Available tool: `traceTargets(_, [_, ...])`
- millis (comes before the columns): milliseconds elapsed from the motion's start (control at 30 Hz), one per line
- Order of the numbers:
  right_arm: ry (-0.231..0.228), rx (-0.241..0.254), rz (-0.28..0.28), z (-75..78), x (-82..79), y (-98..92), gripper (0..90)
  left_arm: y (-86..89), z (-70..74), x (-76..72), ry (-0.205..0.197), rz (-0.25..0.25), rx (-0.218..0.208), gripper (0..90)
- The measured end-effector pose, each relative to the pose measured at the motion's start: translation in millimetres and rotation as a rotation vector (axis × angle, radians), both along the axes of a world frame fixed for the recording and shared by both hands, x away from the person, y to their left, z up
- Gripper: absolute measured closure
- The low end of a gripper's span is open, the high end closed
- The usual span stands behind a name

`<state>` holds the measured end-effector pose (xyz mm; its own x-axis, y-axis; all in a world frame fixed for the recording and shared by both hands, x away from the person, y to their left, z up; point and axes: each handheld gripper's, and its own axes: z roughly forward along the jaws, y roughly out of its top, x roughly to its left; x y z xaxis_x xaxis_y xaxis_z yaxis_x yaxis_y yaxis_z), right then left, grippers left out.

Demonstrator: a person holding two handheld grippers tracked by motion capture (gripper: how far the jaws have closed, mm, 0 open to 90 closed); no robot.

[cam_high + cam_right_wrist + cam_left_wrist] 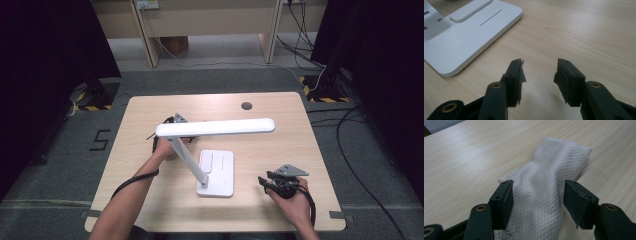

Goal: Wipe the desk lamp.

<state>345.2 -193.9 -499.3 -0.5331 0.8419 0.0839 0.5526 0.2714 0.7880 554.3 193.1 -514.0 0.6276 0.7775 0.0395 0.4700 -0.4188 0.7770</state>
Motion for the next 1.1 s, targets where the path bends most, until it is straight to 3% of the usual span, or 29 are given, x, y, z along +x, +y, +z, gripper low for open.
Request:
traceTargets(167, [-0.004,0.006,-0.001,1.7,-0.1,-0.3,56.7,-0.1,-0.8,4.1,0.022,0.024,-0.011,47.3])
traceTargets(300, [-0.018,0.006,0.003,2.5,-0.5,-0.4,57.3,1.8,0.0,6.5,0.023,0.027,0.005,59.1])
traceTargets(567, [-0.014,0.003,0.007,1.9,-1.2,0.1,57.4,4.8,-1.8,2.2,-0.019,0.031,0.033,76.5])
traceTargets(633, [-0.012,0.000,0.006,1.6,-1.2,0.1,57.4,5.2,-0.8,0.1,-0.011,0.035,0.034,78.5])
traceTargets(833, [-0.010,0.002,0.013,2.4,-1.1,1.9,59.1,12.2,1.3,-10.2,0.020,0.073,-0.018,80.6])
traceTargets(1100, [-0.014,0.002,0.042,7.7,1.9,9.7,66.0,27.4,13.3,-42.0,-0.009,0.078,-0.066,81.0])
